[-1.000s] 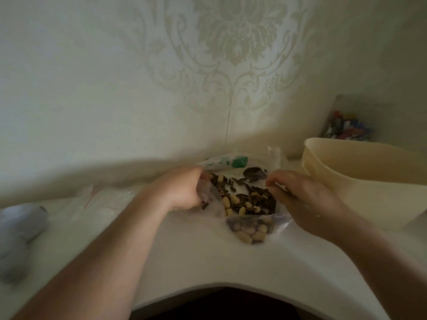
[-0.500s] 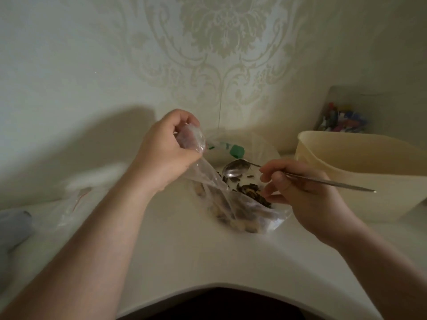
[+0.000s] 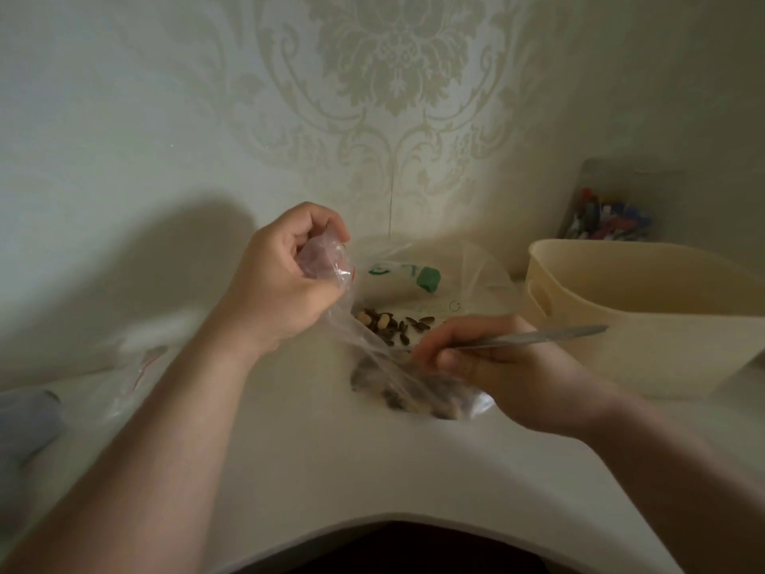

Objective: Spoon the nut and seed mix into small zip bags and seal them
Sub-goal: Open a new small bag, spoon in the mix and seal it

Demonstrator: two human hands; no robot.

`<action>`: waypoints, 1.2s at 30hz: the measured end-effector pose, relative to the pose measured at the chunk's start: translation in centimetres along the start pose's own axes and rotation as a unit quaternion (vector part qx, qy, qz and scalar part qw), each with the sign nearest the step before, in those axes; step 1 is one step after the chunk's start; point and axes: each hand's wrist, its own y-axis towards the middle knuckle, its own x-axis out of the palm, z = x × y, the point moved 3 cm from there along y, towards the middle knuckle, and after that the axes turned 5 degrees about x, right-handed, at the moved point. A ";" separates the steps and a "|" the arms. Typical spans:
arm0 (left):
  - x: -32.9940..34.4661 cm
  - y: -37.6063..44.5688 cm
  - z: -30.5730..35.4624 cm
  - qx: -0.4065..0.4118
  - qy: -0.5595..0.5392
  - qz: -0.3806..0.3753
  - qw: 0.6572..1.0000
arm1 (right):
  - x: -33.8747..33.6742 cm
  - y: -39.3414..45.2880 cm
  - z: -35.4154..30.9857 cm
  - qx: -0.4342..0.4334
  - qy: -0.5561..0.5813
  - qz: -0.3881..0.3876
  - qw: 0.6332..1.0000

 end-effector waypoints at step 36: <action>5.2 -2.1 -6.5 -0.241 0.227 -0.059 0.942 | 0.0 4.4 2.0 -0.006 -0.309 0.166 0.937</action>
